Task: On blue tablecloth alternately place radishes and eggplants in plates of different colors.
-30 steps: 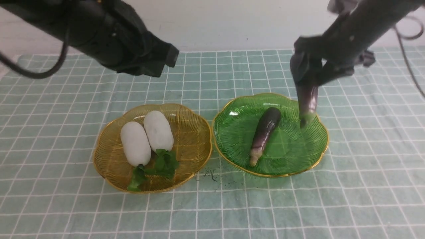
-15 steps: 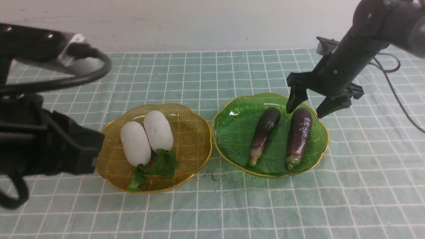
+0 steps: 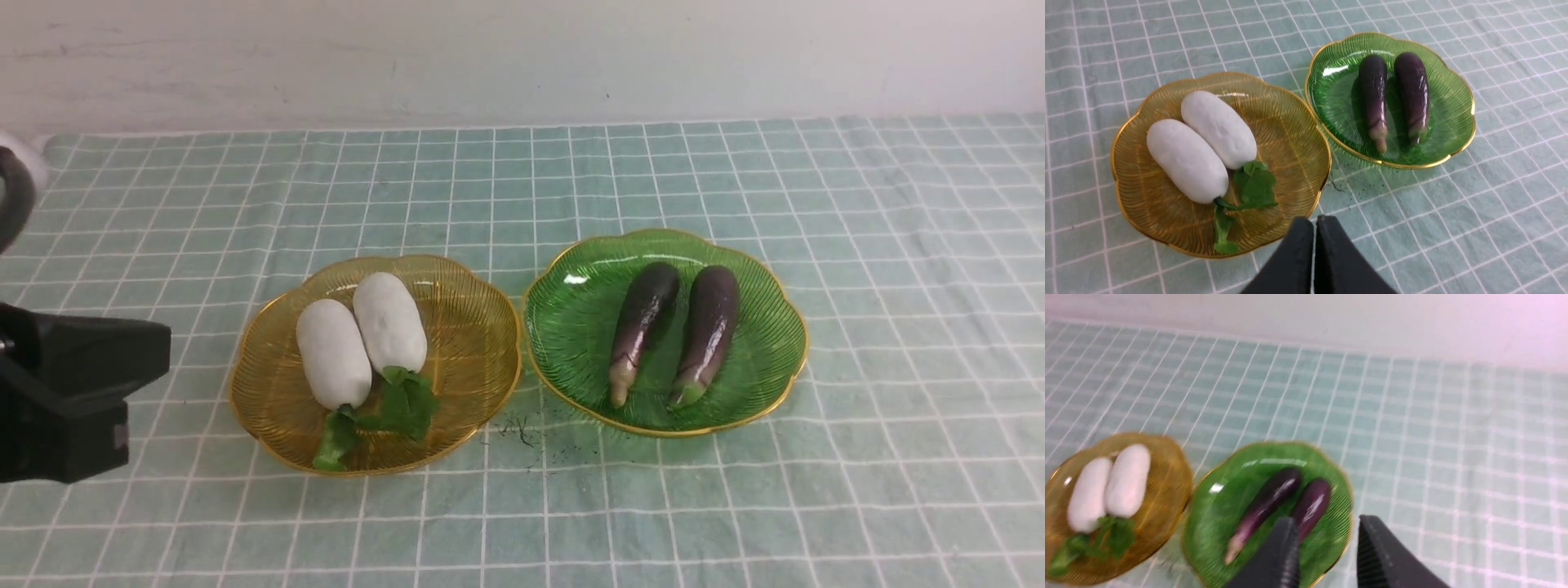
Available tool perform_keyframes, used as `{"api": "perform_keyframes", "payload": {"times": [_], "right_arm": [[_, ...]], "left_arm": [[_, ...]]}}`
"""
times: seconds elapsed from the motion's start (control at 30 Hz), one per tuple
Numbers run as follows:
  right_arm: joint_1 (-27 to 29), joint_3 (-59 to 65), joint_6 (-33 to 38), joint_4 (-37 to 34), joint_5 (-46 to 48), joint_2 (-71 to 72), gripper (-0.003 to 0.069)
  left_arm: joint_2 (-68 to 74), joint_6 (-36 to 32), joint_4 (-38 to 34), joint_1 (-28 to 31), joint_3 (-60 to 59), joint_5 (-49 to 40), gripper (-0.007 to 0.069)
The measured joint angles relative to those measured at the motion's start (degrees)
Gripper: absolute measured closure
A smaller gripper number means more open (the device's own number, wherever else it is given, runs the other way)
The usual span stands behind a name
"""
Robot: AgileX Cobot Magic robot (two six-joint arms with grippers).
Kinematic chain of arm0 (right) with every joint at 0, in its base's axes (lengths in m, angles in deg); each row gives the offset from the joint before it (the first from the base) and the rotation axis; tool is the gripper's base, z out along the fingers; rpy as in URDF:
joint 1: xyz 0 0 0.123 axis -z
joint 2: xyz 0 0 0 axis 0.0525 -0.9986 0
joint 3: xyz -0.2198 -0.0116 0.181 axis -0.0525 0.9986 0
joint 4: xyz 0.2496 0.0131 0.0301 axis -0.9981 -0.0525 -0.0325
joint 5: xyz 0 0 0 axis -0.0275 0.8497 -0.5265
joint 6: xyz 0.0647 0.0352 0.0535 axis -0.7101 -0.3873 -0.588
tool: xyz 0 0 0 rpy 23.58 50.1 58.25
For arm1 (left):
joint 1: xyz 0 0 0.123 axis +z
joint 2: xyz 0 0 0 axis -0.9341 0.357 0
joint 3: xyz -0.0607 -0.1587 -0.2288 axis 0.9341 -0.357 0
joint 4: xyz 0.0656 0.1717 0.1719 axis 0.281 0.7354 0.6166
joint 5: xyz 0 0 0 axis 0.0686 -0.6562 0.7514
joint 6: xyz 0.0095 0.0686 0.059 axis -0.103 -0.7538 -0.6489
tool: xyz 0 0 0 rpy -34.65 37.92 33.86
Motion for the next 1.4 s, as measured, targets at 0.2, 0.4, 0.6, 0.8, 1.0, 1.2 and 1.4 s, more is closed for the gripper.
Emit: {"api": "perform_keyframes", "payload": {"times": [0.2,0.4,0.6,0.8,1.0,1.2,1.4], "right_arm": [[0.0,30.5,-1.0,4.4,-33.3,30.8,0.0662],[0.0,51.3,-4.5,4.7,-48.4,49.4,0.0671],[0.0,60.7,-5.1,4.9,-56.5,53.1,0.0673],[0.0,61.4,-5.1,4.9,-56.6,53.1,0.0673],[0.0,61.4,-5.1,4.9,-54.6,53.2,0.0673],[0.0,61.4,-5.1,4.9,-53.9,53.2,0.0673],[0.0,61.4,-5.1,4.9,-53.8,53.2,0.0673]], "left_arm": [[2.1,0.0,-0.3,0.0,0.0,4.0,0.0632],[5.3,0.0,-0.5,0.0,-0.1,5.5,0.0632],[5.7,-0.3,-0.8,0.0,-0.9,6.9,0.0632],[-1.9,-0.4,-0.3,0.0,-8.4,12.1,0.0632],[-12.4,-0.3,-0.3,0.0,-18.9,16.3,0.0632],[-16.0,-0.3,-0.9,0.0,-23.4,15.9,0.0632],[-16.0,-0.7,0.1,0.0,-24.8,14.5,0.0632]]}}
